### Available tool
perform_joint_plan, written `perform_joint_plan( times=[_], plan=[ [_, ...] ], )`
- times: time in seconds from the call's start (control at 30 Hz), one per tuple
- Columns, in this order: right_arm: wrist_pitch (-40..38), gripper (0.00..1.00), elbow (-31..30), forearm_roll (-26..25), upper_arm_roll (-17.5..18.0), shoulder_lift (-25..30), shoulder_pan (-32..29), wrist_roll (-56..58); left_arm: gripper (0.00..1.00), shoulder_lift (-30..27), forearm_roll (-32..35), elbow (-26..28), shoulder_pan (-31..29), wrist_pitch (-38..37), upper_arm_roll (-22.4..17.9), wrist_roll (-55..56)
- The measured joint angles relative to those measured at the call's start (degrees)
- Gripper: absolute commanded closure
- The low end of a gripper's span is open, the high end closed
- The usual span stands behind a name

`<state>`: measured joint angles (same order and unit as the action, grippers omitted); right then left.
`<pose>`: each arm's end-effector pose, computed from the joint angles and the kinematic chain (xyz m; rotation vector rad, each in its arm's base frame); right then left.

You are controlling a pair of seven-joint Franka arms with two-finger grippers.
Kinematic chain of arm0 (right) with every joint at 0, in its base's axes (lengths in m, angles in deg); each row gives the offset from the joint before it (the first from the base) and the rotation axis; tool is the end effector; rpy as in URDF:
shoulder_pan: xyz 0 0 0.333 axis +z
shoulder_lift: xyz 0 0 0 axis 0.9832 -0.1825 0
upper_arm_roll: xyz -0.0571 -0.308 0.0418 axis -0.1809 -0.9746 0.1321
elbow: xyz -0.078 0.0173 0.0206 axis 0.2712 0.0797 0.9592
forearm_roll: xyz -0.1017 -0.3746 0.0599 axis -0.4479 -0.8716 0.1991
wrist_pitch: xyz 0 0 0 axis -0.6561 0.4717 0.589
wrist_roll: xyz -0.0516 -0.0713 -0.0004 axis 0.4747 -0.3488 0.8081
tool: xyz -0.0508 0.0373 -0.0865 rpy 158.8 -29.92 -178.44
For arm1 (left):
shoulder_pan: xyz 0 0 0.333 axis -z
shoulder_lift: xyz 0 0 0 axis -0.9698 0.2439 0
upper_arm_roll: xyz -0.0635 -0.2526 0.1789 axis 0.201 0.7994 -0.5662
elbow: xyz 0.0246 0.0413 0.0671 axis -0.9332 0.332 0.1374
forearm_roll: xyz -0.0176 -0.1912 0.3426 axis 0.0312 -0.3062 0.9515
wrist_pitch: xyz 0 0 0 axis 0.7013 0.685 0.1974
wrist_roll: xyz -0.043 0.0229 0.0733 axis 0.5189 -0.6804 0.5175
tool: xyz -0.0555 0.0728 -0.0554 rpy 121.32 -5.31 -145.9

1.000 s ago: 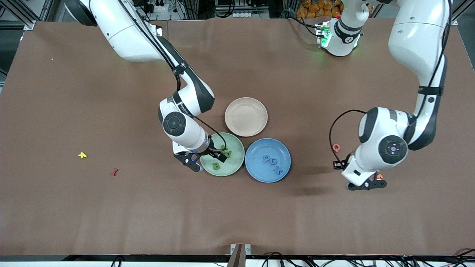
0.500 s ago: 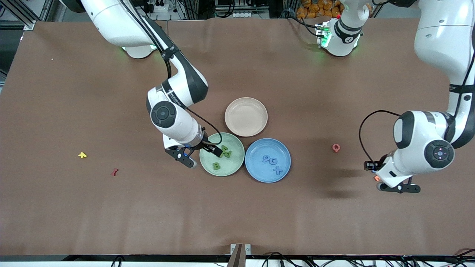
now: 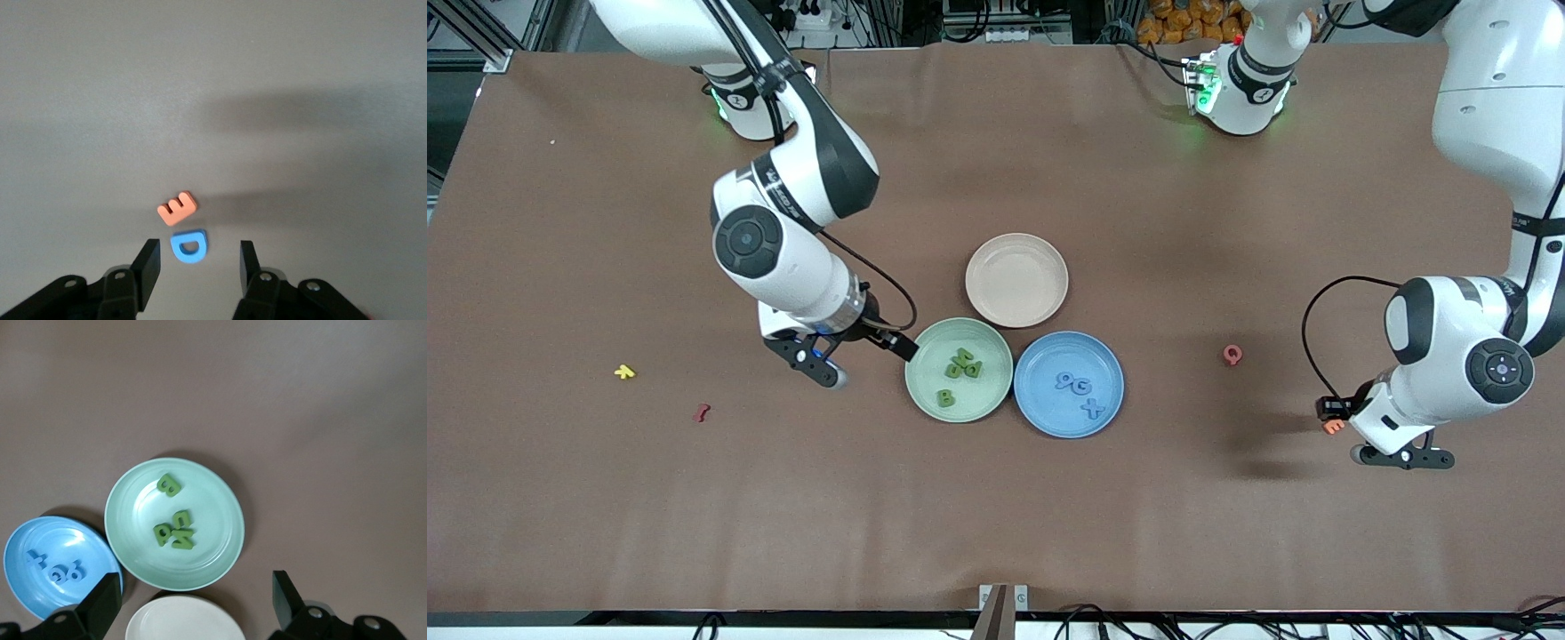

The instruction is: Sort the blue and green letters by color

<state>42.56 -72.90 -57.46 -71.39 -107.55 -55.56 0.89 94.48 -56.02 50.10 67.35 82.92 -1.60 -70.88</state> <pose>0.6056 0.3215 0.3959 -2.8723 0.8575 0.0895 0.7026 0.0268 0.2503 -3.0827 0.1207 0.0127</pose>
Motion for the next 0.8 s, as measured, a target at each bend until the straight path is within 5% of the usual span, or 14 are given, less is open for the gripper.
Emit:
perform_joint_plan(
  times=[0.8],
  plan=[
    [-7.1,0.0,-9.6,-2.2,0.0,11.2,-2.9,17.7,0.44,1.4,0.0,5.5,-1.2,8.9,0.0,-0.3]
  ],
)
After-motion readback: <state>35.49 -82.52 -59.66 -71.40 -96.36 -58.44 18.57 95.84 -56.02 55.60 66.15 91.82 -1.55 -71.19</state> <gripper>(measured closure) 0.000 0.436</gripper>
